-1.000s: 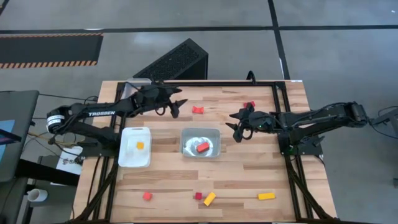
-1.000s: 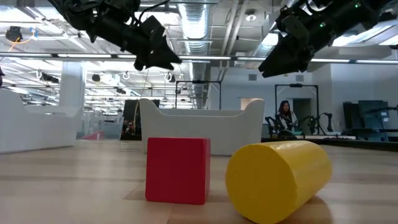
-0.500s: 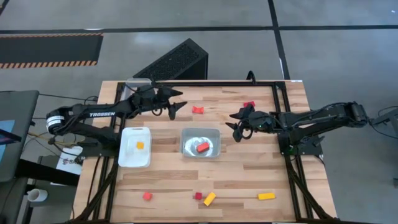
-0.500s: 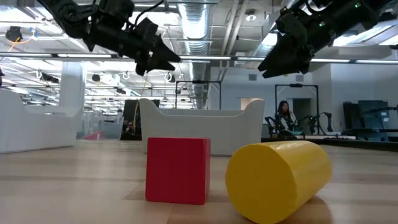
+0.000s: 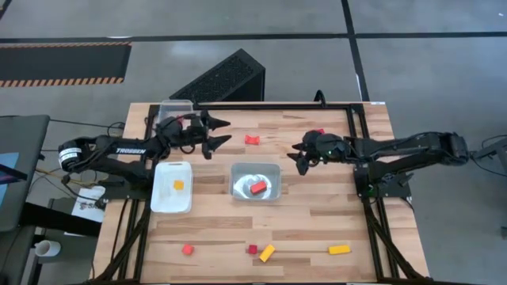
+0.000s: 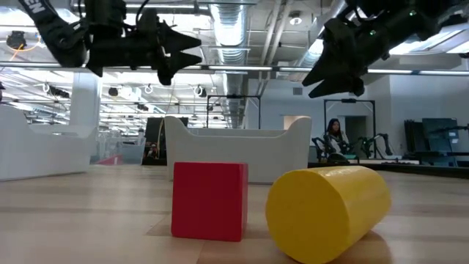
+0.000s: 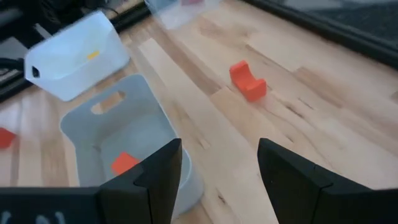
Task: Sort & place blocks by color
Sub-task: Put the top red wooden block into the transparent bin
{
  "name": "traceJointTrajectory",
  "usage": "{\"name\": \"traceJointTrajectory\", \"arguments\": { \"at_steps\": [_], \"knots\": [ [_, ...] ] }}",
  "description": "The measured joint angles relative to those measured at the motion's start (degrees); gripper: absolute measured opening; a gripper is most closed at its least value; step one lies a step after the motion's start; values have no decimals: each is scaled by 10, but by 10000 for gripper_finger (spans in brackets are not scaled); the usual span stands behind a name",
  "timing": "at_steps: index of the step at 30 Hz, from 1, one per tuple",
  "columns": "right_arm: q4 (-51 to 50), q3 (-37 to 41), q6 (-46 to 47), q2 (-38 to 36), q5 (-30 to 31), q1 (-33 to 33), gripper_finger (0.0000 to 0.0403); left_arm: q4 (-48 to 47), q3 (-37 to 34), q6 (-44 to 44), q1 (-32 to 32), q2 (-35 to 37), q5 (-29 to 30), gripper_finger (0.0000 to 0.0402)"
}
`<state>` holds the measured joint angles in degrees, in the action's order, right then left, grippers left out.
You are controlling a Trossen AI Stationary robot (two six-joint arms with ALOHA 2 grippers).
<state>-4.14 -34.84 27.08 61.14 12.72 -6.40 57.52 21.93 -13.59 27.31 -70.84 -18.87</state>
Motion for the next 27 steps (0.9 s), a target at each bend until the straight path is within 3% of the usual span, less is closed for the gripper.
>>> {"name": "traceJointTrajectory", "arguments": {
  "at_steps": [10,17,21,27],
  "knots": [
    [-202,-91,-18,0,-9,-93,232,22,-11,5,0,0,-7,261],
    [-365,-106,3,0,-4,-235,232,25,-11,4,0,0,-15,261],
    [-369,-106,-84,0,-17,-314,232,23,-11,4,0,15,-20,261],
    [-334,-106,-179,24,-102,-402,232,-23,-11,19,0,58,-25,261]
  ]
}}
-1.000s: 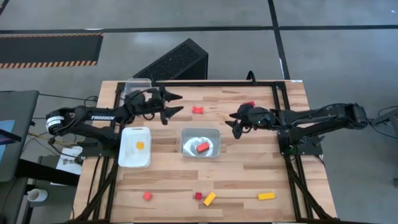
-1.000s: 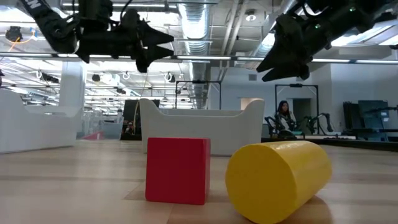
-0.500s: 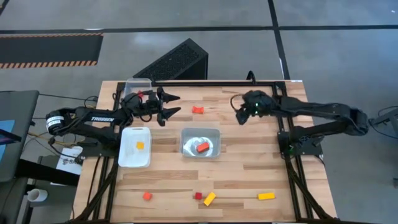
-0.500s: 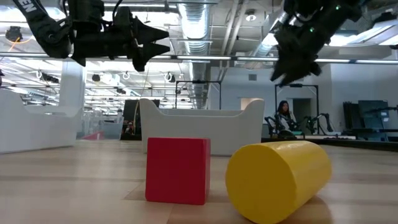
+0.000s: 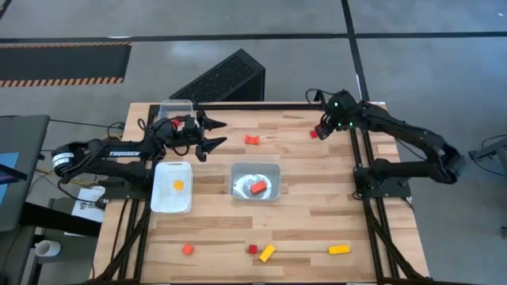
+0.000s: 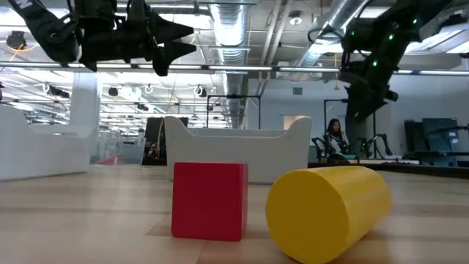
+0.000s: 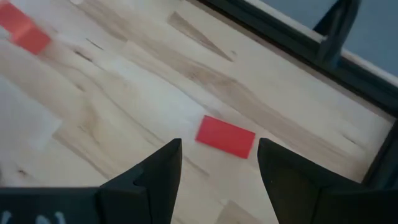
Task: Sort & place blocks by color
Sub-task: Put the top red wooden block into the transparent bin
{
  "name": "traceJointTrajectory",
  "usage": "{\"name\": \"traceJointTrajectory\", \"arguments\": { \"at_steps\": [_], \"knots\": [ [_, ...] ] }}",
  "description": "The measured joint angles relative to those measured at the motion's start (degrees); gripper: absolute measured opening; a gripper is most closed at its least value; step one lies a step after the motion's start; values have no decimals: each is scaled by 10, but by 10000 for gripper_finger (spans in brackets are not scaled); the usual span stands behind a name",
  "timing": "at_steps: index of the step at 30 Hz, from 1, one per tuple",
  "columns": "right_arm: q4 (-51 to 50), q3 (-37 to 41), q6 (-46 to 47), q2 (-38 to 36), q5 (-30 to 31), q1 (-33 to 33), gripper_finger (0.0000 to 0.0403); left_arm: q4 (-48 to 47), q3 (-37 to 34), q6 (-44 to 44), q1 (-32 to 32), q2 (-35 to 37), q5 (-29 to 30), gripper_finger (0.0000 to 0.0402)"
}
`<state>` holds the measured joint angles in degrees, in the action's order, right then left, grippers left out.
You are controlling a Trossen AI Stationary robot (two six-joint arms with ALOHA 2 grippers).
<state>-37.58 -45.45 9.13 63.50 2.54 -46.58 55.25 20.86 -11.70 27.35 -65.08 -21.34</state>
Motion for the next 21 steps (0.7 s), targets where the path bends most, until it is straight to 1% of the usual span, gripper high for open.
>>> {"name": "traceJointTrajectory", "arguments": {
  "at_steps": [2,5,8,14,17,21],
  "knots": [
    [6,0,-24,23,-21,-27,232,-16,0,7,0,11,0,261],
    [9,0,-61,77,-41,-53,232,-32,0,11,0,24,0,261],
    [17,0,-119,129,-41,-62,238,-42,0,12,0,28,0,261],
    [47,-34,-221,207,-30,-28,249,-45,0,16,0,29,1,261],
    [44,-59,-290,242,-3,-7,250,-49,0,16,0,29,1,261],
    [31,-80,-373,291,38,3,250,-50,0,20,0,29,1,261]
  ]
}}
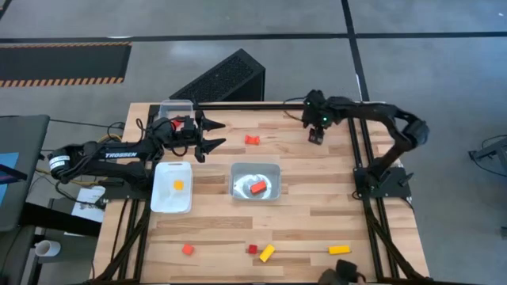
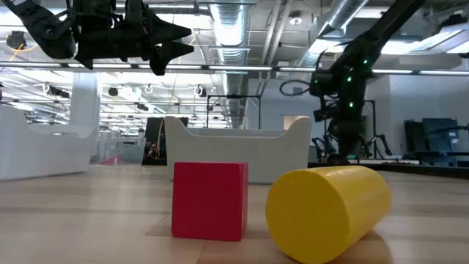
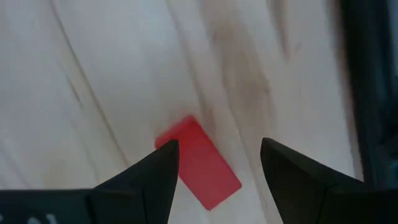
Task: Sort & place blocks by color
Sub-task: Put the top red wooden block into the transparent bin
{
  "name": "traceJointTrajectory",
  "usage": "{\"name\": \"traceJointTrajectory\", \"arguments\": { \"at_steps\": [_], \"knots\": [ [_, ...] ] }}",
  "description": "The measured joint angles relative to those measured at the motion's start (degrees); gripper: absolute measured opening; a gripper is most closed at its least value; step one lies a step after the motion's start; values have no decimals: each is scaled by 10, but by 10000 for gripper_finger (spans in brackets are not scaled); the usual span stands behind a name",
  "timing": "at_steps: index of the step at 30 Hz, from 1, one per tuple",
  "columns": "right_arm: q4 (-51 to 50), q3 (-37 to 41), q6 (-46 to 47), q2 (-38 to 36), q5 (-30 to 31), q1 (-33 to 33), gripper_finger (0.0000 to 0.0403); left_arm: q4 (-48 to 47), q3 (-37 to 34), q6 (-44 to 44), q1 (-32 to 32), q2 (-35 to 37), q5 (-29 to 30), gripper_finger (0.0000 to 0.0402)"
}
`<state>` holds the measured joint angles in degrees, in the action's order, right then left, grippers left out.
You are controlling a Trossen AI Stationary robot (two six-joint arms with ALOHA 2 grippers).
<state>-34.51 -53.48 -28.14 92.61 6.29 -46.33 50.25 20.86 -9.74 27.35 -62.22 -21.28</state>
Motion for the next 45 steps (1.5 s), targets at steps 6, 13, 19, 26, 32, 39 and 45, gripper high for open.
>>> {"name": "traceJointTrajectory", "arguments": {
  "at_steps": [6,13,19,26,32,39,45],
  "knots": [
    [-48,-27,-41,67,25,-9,250,-17,0,6,0,0,-9,261],
    [-55,-34,-49,86,-19,-30,250,-42,0,22,0,0,-7,261],
    [-70,-48,-38,50,-20,-32,250,-45,0,23,0,0,-7,261],
    [-109,-58,-52,3,-41,-32,249,-45,0,22,0,0,-6,261],
    [-121,-54,-87,34,-44,-41,249,-45,0,19,0,0,-9,261],
    [-108,-55,-127,106,3,-40,249,-45,0,11,0,0,-25,261],
    [-107,-58,-120,136,2,-34,248,-47,0,15,-3,0,-25,261]
  ]
}}
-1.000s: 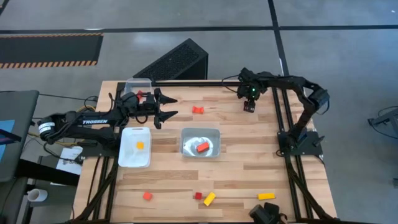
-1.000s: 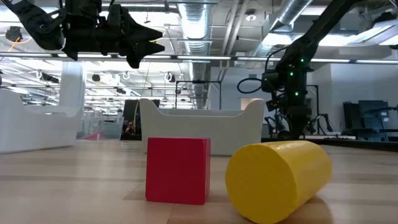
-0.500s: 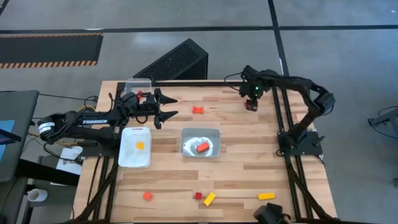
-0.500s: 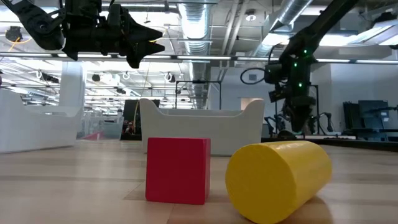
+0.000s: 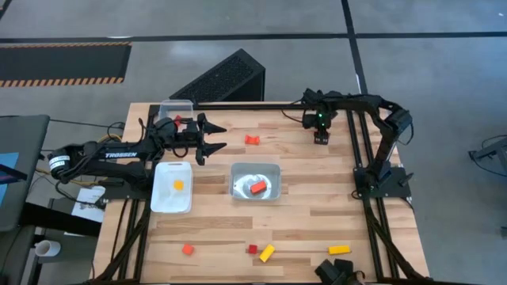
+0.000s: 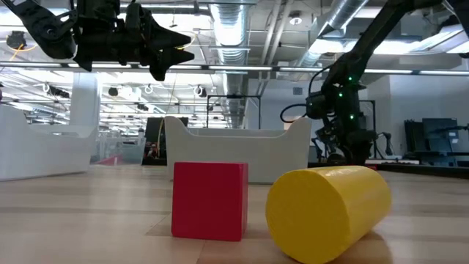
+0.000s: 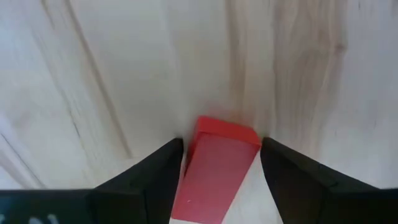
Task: Sort & place blocks by color
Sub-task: Put the top red wooden block into the transparent bin
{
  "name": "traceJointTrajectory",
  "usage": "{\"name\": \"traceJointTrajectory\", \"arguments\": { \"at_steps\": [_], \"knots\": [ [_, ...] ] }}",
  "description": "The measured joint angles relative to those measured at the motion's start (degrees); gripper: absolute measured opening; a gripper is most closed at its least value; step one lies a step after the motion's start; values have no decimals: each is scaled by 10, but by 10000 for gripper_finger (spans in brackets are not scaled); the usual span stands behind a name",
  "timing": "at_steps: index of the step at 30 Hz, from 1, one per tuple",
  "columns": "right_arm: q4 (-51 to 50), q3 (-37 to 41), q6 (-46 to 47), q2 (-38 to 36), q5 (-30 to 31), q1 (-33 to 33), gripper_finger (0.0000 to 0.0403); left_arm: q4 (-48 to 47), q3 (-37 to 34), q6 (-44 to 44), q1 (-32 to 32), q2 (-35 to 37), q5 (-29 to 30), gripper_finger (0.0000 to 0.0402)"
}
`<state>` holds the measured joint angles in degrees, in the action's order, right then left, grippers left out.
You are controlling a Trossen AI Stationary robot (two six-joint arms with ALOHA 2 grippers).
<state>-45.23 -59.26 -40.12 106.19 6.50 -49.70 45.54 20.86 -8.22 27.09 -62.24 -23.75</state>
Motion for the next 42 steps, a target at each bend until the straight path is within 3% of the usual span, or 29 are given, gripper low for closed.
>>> {"name": "traceJointTrajectory", "arguments": {
  "at_steps": [5,12,15,24,31,36,42],
  "knots": [
    [-11,3,33,-8,1,9,223,1,0,3,0,0,2,261],
    [-28,5,111,-16,5,15,142,6,0,-6,-2,0,3,261],
    [-27,5,145,-19,-47,26,113,4,0,3,-5,0,4,261],
    [18,10,246,-124,-222,94,113,0,0,-15,-7,0,-3,261],
    [201,88,361,-262,-282,185,113,9,0,-15,-40,0,-11,261],
    [445,183,465,-337,-274,287,113,16,6,-9,-62,0,1,261],
    [775,262,500,-363,-159,423,113,8,20,-13,-107,0,2,261]
  ]
}}
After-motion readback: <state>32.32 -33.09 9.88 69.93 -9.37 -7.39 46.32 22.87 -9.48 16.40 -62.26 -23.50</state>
